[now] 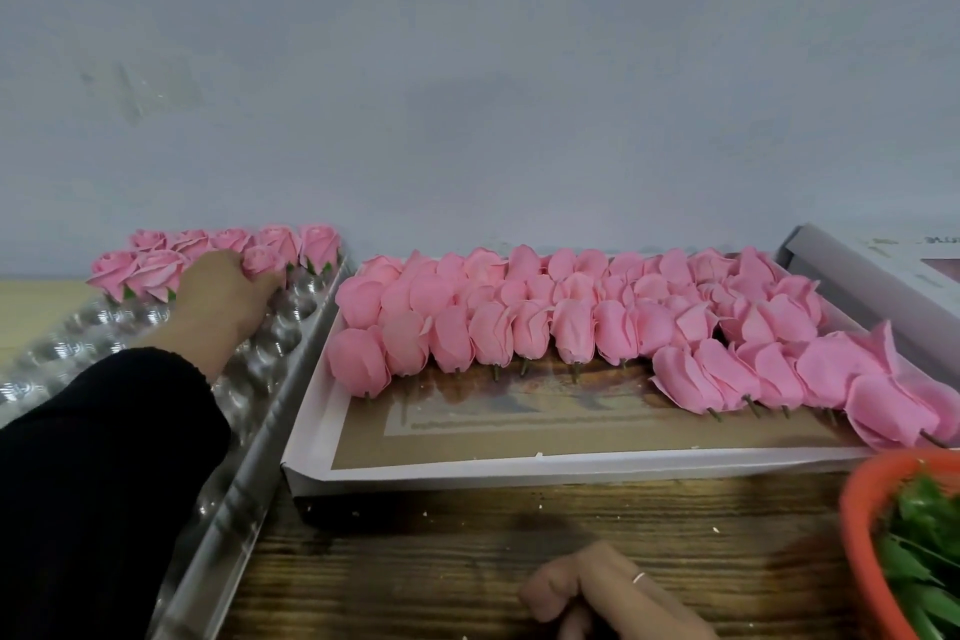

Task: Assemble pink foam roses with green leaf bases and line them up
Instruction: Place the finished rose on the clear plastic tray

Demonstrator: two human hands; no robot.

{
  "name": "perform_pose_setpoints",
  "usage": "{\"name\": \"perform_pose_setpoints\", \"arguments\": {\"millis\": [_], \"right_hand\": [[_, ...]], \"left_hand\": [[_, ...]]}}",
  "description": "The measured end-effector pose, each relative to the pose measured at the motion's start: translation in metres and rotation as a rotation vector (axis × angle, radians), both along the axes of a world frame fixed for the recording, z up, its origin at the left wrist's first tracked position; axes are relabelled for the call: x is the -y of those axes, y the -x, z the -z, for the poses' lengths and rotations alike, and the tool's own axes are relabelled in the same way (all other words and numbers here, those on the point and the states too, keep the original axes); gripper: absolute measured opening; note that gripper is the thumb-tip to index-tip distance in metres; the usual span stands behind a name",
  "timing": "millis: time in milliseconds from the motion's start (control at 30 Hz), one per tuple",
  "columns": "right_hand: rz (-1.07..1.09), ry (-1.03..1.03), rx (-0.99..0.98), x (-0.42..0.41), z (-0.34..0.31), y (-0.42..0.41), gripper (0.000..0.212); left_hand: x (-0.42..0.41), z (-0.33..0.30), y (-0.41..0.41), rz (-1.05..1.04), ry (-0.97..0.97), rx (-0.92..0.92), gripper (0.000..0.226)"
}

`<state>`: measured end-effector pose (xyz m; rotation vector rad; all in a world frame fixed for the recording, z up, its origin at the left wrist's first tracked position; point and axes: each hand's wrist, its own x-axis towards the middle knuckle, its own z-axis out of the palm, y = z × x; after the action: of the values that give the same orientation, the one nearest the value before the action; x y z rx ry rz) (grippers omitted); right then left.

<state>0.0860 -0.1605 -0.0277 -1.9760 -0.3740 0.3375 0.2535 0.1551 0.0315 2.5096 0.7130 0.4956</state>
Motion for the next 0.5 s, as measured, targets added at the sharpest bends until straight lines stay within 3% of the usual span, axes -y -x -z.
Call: {"name": "perform_pose_setpoints", "arguments": {"millis": [33, 100, 133, 233, 267, 367, 500], "right_hand": [[0.029, 0.085, 0.023, 0.001, -0.004, 0.002, 0.025], [0.012, 0.037, 0.119, 0.0, -0.006, 0.0, 0.019], [-0.01, 0.017, 0.17, -0.001, -0.006, -0.001, 0.021], [-0.064, 0.092, 0.317, -0.002, -0.005, -0.008, 0.034], [-0.054, 0.095, 0.338, -0.003, -0.007, -0.007, 0.037], [-0.037, 0.067, 0.372, -0.004, -0.007, -0.008, 0.041], [-0.013, 0.038, 0.423, -0.004, -0.004, -0.006, 0.043]], "left_hand": [[0.002, -0.002, 0.004, 0.003, 0.009, 0.034, 0.02], [0.004, -0.004, 0.013, -0.016, 0.032, 0.108, 0.039], [0.006, -0.005, 0.018, -0.018, 0.036, 0.177, 0.037], [0.018, -0.008, 0.03, 0.031, 0.014, 0.369, 0.003], [0.025, -0.008, 0.032, 0.055, 0.01, 0.386, 0.01], [0.052, -0.006, 0.043, 0.165, -0.029, 0.342, 0.03], [0.078, 0.003, 0.05, 0.233, -0.161, 0.048, 0.016]]}}
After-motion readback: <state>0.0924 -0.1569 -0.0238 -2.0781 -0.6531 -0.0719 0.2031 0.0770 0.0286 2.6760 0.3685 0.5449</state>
